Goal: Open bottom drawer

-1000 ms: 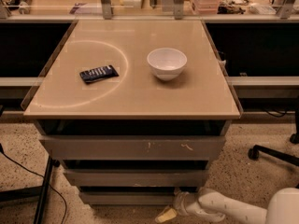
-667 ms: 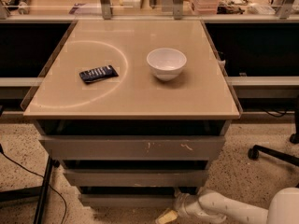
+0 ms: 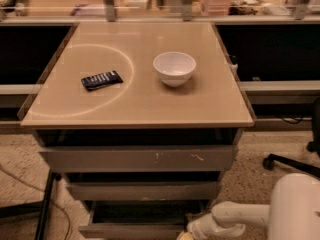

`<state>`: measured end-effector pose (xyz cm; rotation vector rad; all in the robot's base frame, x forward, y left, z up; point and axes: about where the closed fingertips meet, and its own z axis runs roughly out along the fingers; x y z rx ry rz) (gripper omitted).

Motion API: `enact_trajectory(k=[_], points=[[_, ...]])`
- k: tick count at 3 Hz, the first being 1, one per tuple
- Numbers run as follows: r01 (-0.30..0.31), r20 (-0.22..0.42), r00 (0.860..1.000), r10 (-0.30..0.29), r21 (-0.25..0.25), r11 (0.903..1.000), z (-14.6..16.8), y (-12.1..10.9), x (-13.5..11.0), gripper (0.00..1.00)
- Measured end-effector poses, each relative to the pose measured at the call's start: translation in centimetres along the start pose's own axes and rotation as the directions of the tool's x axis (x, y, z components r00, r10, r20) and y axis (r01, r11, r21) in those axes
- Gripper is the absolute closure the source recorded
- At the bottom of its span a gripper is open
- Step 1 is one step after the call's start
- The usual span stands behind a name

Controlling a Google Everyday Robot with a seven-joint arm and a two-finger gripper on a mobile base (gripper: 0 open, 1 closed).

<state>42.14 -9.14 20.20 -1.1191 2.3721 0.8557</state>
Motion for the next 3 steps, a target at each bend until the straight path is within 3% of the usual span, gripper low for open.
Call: enact_trajectory(k=[1, 2, 3], points=[[-0.018, -0.086, 0.996, 0.016, -0.022, 0.9996, -1.9, 1.8, 0.4, 0.00], [-0.046, -0.211, 0.977, 0.041, -0.022, 0.9987, -7.3, 5.6, 1.0, 0.00], [-0.046, -0.211, 0.977, 0.041, -0.022, 0.9987, -7.3, 5.6, 1.0, 0.00]])
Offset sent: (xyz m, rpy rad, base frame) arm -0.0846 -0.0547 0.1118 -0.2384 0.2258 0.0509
